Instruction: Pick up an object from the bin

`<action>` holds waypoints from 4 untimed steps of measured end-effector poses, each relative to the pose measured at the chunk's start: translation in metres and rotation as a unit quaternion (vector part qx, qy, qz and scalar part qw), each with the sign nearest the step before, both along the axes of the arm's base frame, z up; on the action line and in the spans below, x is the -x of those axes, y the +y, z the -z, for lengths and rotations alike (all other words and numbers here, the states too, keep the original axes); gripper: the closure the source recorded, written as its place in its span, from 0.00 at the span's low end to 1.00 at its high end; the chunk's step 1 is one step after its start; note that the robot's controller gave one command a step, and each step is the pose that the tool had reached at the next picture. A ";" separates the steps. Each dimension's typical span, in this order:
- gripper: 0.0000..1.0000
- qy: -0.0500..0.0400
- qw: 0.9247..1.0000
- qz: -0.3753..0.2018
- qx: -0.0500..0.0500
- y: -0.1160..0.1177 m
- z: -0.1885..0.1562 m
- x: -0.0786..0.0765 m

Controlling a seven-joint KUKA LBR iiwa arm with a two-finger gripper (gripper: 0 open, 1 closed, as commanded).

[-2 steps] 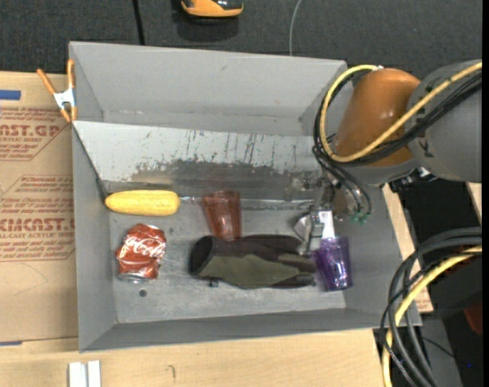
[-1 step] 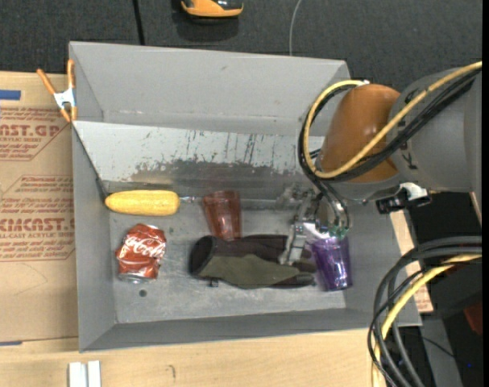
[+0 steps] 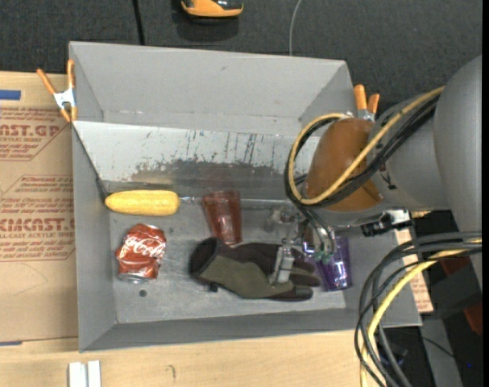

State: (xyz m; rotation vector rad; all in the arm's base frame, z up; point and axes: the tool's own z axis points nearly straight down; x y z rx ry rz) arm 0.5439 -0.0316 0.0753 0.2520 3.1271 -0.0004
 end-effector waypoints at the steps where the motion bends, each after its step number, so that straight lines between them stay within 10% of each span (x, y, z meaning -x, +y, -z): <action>1: 1.00 0.003 0.996 0.084 -0.002 -0.012 0.004 0.004; 4: 1.00 0.007 0.996 0.084 -0.001 -0.012 -0.018 0.007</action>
Offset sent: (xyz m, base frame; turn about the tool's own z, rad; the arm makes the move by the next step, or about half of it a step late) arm 0.0000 0.0000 0.0000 0.0000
